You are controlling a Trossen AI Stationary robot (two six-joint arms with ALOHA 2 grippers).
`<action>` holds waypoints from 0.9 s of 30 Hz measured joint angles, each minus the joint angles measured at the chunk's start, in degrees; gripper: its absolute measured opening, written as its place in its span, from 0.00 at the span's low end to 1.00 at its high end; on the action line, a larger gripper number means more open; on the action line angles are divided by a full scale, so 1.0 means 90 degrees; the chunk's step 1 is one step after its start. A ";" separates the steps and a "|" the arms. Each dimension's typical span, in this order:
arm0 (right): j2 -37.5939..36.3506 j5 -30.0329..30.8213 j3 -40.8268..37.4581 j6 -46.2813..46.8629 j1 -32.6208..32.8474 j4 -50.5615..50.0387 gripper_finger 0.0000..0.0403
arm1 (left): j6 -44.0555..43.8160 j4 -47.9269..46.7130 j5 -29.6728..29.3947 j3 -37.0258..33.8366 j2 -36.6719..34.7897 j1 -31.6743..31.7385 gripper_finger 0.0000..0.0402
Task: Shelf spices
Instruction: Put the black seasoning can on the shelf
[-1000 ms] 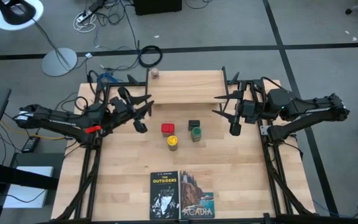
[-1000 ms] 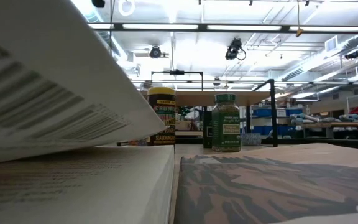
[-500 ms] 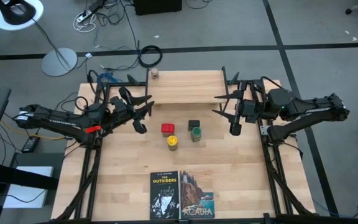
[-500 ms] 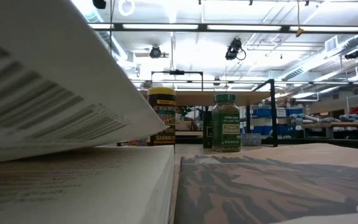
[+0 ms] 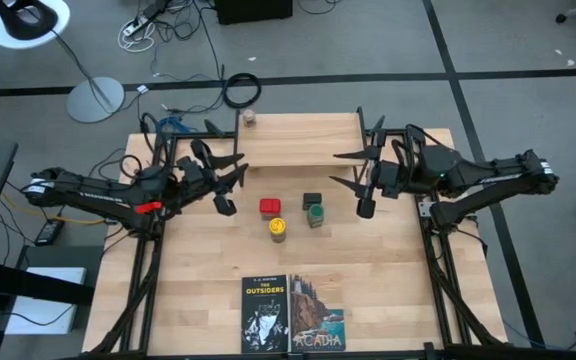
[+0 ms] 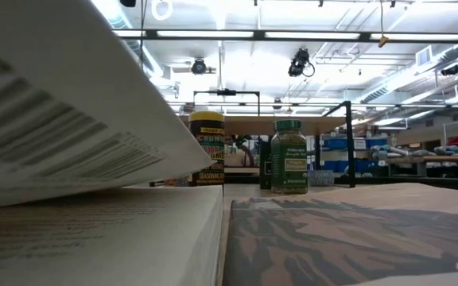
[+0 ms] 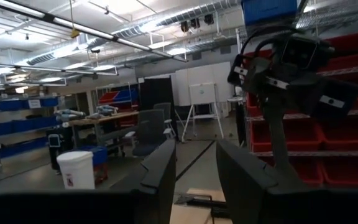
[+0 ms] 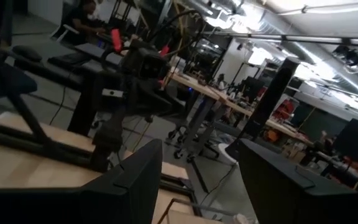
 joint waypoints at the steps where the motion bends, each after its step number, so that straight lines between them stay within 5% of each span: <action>1: 0.0014 0.0007 0.0000 0.0012 -0.0020 0.0067 0.52 | 0.0001 0.0031 0.0000 0.0000 0.0000 0.0000 0.30; 13: 0.0018 0.1248 0.0000 -0.0639 0.0089 0.0699 0.46 | 0.0362 -0.0010 0.0027 0.0000 0.0085 0.0000 0.30; 27: 0.0019 0.1880 0.0000 -0.0905 0.0135 0.0957 0.39 | 0.0351 0.0078 0.0066 0.0000 0.0083 -0.0017 0.31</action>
